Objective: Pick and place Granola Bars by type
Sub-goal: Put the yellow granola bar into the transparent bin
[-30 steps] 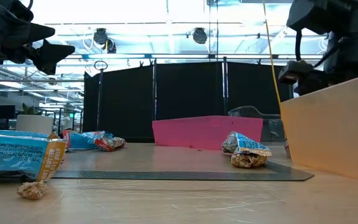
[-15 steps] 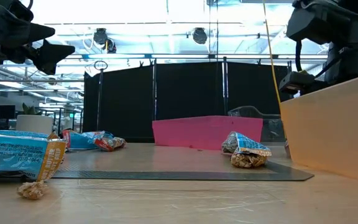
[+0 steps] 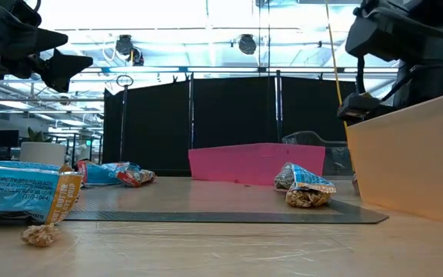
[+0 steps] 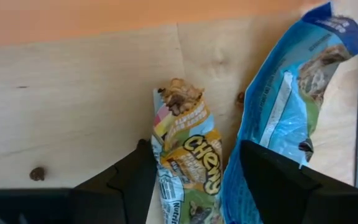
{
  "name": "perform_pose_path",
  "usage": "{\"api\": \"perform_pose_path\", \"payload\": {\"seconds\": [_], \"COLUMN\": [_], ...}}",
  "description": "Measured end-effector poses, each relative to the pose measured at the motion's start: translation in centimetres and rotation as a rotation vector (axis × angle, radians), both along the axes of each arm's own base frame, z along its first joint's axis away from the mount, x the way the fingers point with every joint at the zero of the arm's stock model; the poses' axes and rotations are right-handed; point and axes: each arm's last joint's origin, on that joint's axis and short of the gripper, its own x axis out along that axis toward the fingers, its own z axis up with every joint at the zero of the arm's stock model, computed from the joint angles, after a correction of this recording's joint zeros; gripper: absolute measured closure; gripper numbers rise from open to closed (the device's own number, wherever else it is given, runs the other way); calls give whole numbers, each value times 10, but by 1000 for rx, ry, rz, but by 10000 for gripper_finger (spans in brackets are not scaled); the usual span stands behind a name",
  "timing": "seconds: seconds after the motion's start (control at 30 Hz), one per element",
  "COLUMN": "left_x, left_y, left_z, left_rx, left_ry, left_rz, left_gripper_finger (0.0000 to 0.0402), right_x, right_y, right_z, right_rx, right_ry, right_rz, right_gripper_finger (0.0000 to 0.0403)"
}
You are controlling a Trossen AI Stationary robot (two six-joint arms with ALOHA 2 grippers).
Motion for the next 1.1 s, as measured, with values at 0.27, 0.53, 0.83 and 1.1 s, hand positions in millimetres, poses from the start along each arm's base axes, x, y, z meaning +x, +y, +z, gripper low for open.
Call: {"api": "perform_pose_path", "payload": {"seconds": [0.27,0.53,0.83,1.1], "left_x": [0,0,0,0], "left_y": [0,0,0,0], "left_z": [0,0,0,0], "left_rx": [0,0,0,0], "left_ry": [0,0,0,0], "left_rz": [0,0,0,0], "left_gripper_finger": [117,121,116,122], "right_x": [1,-4,-11,-10], "right_y": [-5,-6,-7,-11], "right_z": [0,-4,-12,-12], "right_rx": [8,72,77,45], "right_ry": [3,47,74,61], "right_rz": [-28,-67,-89,-181], "right_gripper_finger": [205,280,361,395]}}
